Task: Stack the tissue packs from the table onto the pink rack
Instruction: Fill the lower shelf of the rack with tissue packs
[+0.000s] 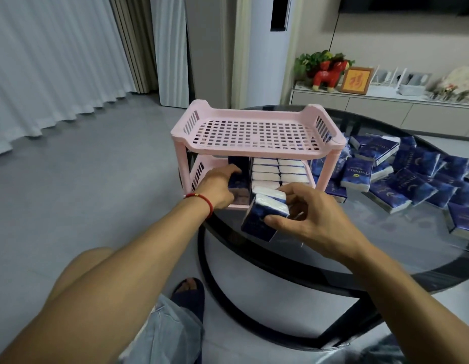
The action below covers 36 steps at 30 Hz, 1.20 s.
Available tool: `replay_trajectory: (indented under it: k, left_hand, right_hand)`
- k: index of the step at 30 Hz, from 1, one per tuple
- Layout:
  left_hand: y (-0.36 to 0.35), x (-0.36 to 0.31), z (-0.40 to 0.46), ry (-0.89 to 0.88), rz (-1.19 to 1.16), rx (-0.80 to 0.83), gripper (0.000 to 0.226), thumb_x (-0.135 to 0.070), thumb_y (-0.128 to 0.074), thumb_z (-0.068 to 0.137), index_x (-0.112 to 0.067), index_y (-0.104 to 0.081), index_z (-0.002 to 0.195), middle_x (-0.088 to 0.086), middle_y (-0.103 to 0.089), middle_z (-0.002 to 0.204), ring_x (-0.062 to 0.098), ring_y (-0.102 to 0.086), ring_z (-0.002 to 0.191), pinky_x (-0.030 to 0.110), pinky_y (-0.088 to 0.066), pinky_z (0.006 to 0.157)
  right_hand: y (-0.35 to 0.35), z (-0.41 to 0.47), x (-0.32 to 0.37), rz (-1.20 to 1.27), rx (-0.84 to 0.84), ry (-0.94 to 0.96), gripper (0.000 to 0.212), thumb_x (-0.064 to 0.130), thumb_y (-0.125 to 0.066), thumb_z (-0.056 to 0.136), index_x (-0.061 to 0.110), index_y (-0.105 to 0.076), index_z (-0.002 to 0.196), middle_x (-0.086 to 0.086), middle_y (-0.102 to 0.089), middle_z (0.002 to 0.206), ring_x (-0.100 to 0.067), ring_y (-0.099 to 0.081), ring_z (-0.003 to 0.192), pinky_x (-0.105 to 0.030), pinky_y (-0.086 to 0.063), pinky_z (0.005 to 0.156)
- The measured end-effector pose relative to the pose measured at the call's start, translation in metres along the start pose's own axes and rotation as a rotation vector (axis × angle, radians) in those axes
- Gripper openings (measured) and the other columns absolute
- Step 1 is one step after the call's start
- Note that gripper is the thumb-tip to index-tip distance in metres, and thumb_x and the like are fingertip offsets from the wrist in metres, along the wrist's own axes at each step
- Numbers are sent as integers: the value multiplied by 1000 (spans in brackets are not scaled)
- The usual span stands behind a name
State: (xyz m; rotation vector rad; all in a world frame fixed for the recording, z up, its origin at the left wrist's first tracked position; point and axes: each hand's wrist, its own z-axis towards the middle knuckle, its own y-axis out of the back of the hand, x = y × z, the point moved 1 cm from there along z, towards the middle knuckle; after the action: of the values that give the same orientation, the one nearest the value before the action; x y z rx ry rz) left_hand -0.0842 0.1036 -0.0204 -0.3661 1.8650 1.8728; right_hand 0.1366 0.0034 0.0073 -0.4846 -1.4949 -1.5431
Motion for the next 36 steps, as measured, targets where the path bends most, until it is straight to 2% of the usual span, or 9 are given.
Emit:
replay_trajectory:
  k: [4, 7, 9, 13, 16, 19, 22, 28, 36]
  left_hand:
    - [7, 0, 2, -1, -98, 23, 33, -39, -60, 100, -26, -55, 130, 3, -65, 119, 22, -63, 105, 32, -54, 87]
    - [14, -6, 4, 40, -212, 20, 27, -32, -49, 106, -20, -56, 129, 2, -63, 102, 16, -59, 80, 29, -46, 63]
    - [14, -10, 6, 78, -257, -94, 28, -33, -50, 105, -14, -58, 124, 2, -62, 103, 17, -56, 84, 27, -44, 73]
    - [2, -11, 10, 180, -385, -376, 30, -46, -62, 97, -23, -52, 80, -4, -62, 79, 19, -65, 76, 35, -53, 75]
    - [-7, -9, 13, 193, -630, -471, 26, -40, -72, 92, -27, -52, 83, -2, -70, 87, 25, -74, 77, 45, -62, 79]
    - [-8, -9, 17, 206, -687, -477, 28, -37, -77, 89, -14, -62, 95, 6, -74, 89, 23, -76, 74, 46, -64, 76]
    - [-9, -7, 21, 207, -594, -434, 41, -35, -81, 85, -11, -60, 111, 4, -74, 103, 22, -74, 91, 38, -60, 87]
    - [-7, -10, 30, 207, -317, -373, 44, -32, -76, 90, -9, -63, 125, 6, -70, 124, 24, -64, 115, 26, -42, 83]
    - [-13, -2, 31, 244, -358, -361, 55, -32, -79, 87, -10, -52, 129, 6, -65, 126, 24, -62, 115, 29, -43, 85]
  right_hand:
    - [2, -1, -3, -9, -10, -16, 38, 44, -84, 78, 30, -66, 108, 5, -74, 92, -13, -71, 77, -38, -62, 72]
    - [5, -2, -2, 5, -25, -16, 36, 42, -84, 79, 28, -66, 107, 3, -73, 90, -14, -71, 76, -37, -62, 70]
    - [6, -2, -1, 16, -21, -16, 33, 41, -83, 79, 30, -65, 105, 3, -73, 90, -13, -71, 75, -36, -62, 68]
    - [5, -4, -1, 6, -3, -22, 32, 41, -82, 80, 32, -64, 104, 4, -73, 91, -12, -71, 77, -32, -62, 70]
    - [6, -5, -3, 0, 0, -27, 34, 43, -82, 78, 32, -64, 104, 5, -73, 91, -12, -72, 78, -30, -62, 68]
    - [8, -7, -5, -10, -1, -28, 34, 43, -82, 79, 31, -64, 105, 8, -73, 89, -10, -71, 75, -25, -59, 64]
    - [9, -8, -5, 0, 2, -27, 34, 42, -82, 80, 30, -65, 106, 7, -73, 89, -9, -70, 74, -22, -56, 62]
    - [9, -10, -4, -14, -1, -21, 34, 45, -80, 78, 30, -65, 104, 6, -73, 89, -10, -71, 75, -29, -61, 66]
    - [14, -11, -9, -63, -8, -31, 35, 47, -80, 79, 31, -65, 107, 12, -72, 88, -5, -68, 75, -24, -57, 66]
